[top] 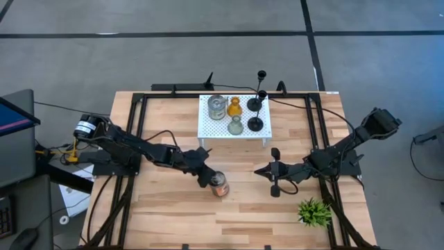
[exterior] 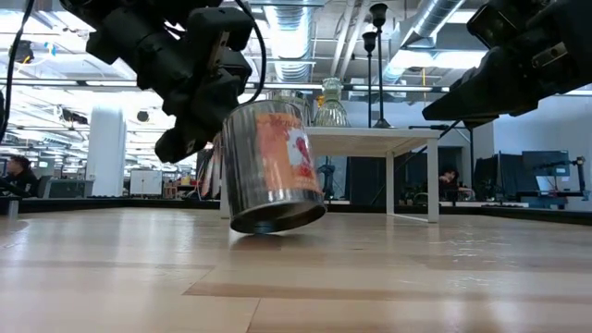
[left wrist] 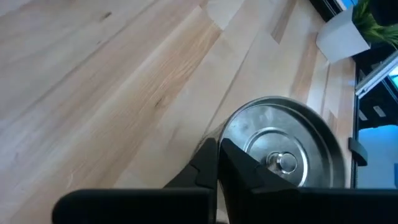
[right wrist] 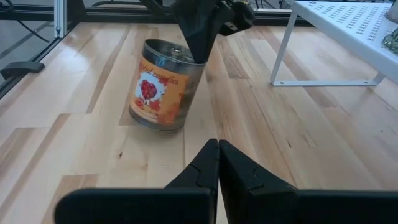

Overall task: Pick & Place candle stick holders
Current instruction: Put the orange scented candle on the shelf align with the other green scented candle

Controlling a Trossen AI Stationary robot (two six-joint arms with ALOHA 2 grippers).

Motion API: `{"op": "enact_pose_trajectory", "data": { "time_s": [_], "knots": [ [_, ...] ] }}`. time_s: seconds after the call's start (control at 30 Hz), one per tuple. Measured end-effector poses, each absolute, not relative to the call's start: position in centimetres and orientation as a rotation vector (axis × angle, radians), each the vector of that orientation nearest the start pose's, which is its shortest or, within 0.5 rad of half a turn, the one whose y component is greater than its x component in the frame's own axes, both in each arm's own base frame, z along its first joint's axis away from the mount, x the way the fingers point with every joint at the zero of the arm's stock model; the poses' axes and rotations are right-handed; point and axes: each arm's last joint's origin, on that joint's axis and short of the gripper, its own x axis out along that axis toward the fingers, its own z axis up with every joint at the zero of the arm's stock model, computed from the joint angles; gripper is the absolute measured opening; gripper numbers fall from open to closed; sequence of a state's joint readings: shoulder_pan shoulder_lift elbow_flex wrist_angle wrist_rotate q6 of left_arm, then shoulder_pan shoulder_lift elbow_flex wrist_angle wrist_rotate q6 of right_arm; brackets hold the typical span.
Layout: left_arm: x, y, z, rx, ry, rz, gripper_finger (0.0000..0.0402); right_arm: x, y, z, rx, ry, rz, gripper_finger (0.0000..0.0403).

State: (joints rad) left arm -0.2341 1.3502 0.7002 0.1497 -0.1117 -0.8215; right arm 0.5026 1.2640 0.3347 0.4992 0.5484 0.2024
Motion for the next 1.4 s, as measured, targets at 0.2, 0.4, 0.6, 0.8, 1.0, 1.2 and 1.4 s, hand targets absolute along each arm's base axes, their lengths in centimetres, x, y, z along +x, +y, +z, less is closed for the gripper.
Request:
{"op": "enact_pose_trajectory", "data": {
  "time_s": [0.2,0.4,0.6,0.8,1.0,1.2,1.4],
  "knots": [
    [27.2,-6.4,23.1,-0.651,0.482,0.069,0.0003,19.9,9.2,15.6,-0.016,0.365,-0.083,0.0],
    [26.8,-6.2,25.0,-0.602,0.535,0.124,0.0003,19.9,9.2,15.6,-0.012,0.366,-0.086,0.0],
    [26.9,-5.7,28.1,-0.531,0.533,0.166,0.0002,19.9,9.2,15.6,-0.011,0.368,-0.086,0.0],
    [27.1,-5.1,31.9,-0.461,0.518,0.19,0.0002,19.9,9.2,15.6,-0.011,0.368,-0.086,0.0],
    [26.8,-3.3,35.2,-0.394,0.523,0.272,0.0002,19.9,9.2,15.6,-0.011,0.369,-0.086,0.0],
    [26.5,-0.5,37.1,-0.337,0.518,0.356,0.0002,19.9,9.2,15.6,-0.011,0.37,-0.085,0.0],
    [25.8,2.9,37.2,-0.357,0.535,0.473,0.0002,19.9,9.2,15.6,-0.012,0.372,-0.085,0.0]
  ]
}}
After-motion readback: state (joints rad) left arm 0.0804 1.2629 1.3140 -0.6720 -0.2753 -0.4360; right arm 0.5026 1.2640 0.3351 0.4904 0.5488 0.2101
